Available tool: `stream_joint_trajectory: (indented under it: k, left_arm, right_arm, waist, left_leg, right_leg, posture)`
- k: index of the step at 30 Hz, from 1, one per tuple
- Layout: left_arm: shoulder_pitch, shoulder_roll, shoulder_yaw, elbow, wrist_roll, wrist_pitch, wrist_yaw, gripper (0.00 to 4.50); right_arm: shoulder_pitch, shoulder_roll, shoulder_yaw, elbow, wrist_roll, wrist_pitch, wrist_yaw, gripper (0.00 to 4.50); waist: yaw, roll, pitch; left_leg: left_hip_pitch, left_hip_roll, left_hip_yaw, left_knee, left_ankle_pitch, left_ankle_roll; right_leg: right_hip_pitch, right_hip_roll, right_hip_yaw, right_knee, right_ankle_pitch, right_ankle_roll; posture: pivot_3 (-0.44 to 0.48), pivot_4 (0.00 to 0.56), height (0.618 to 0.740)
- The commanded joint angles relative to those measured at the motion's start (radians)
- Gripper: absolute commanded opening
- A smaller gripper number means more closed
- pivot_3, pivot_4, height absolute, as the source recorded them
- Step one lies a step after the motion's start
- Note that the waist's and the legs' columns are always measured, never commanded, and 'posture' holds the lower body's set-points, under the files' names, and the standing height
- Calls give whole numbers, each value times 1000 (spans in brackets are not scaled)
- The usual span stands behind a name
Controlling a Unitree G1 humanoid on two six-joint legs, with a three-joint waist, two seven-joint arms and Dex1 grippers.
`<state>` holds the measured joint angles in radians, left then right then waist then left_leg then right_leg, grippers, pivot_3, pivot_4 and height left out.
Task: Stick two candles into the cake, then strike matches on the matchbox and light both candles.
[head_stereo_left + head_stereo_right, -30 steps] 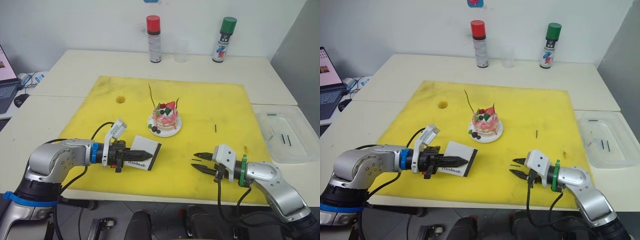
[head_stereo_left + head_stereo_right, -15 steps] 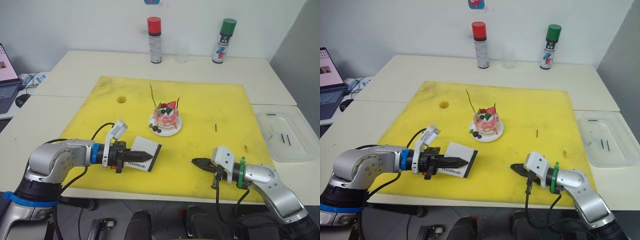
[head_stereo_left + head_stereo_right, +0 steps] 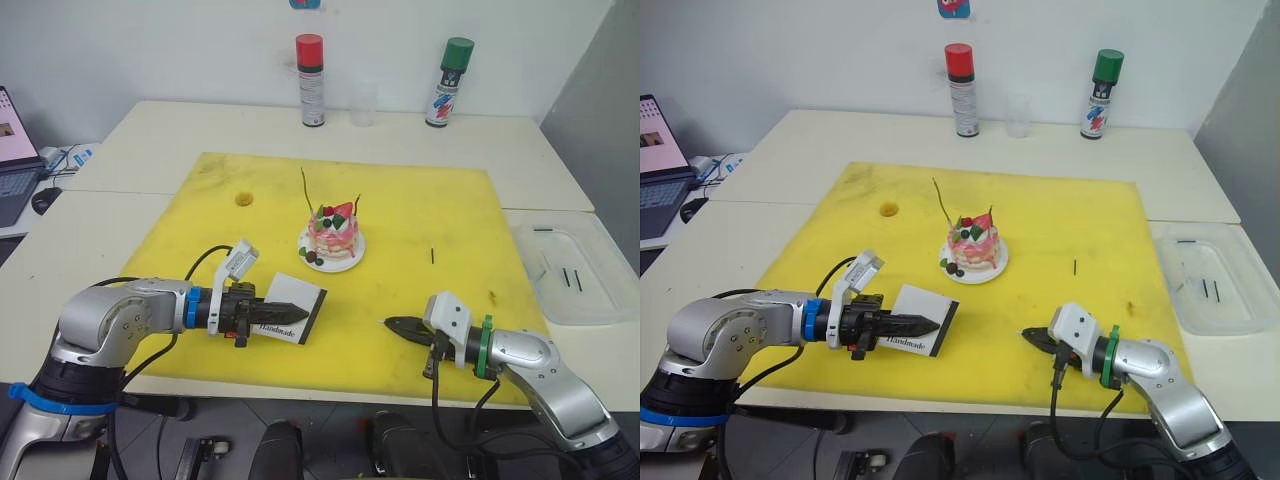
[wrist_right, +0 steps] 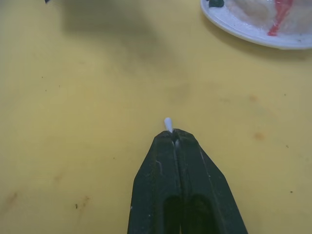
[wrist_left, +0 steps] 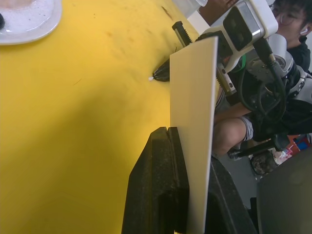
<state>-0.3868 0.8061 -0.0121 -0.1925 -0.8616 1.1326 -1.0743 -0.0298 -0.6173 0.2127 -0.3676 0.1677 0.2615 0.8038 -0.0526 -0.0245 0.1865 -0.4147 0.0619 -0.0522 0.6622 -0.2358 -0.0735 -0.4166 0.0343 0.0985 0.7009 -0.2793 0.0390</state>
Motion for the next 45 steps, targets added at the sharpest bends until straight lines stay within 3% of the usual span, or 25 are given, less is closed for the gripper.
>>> stream_joint_trajectory:
  k: [1, 5, 25, 28, 31, 39, 45]
  left_arm:
    - [-3, -1, 26, -31, -22, 5, 7, 0]
    - [-2, -3, 27, -31, -26, 7, 13, 0]
    - [-8, -7, 11, 5, -5, -18, -5, 0]
    - [-4, -5, 10, 8, -3, -23, -8, 0]
    - [0, -3, 9, 10, 0, -28, -13, 0]
    - [9, 1, 6, 27, 14, -45, -32, 0]
    - [1, -30, 30, 41, -7, -17, 1, 0]
  right_arm:
    - [7, -10, -12, -3, -23, 0, -15, 392]
    - [6, -11, -7, 0, -42, -18, -18, 1607]
    - [-19, -2, 15, 21, -22, 0, 19, 1607]
    - [-29, -3, 26, 31, -34, 0, 19, 1029]
    - [-29, -3, 27, 34, -37, -1, 21, 98]
    - [-22, 5, -1, 7, -4, 21, 23, 42]
    - [-32, 9, -68, -94, 110, 153, 11, 42]
  waist:
    - [0, 0, 0]
    - [0, 0, 0]
    - [-1, 0, 0]
    - [-1, 0, 0]
    - [-1, 0, 0]
    - [-1, 0, 0]
    - [-1, 0, 0]
  left_leg:
    - [0, 0, 0, 0, 0, 0]
    - [0, 0, 0, 0, 0, 0]
    - [0, 0, 0, -1, 0, 0]
    - [0, 0, 0, -1, 0, 0]
    - [0, 0, 0, -1, 0, 0]
    - [0, 0, 0, 0, 0, 0]
    - [0, 0, 0, 0, 0, 0]
  right_leg:
    - [0, 0, 0, 0, 0, 0]
    - [0, 0, 0, 0, 0, 0]
    - [0, 0, 0, 0, 0, 1]
    - [0, 0, 0, 0, 0, 0]
    - [0, 0, 0, 0, 0, 0]
    - [0, 0, 0, 0, 0, 0]
    - [0, 0, 0, 0, 0, 1]
  posture:
    - [0, 150, 704]
    - [0, 150, 704]
    - [0, 150, 704]
    - [0, 150, 704]
    - [0, 150, 704]
    - [0, 150, 704]
    - [0, 150, 704]
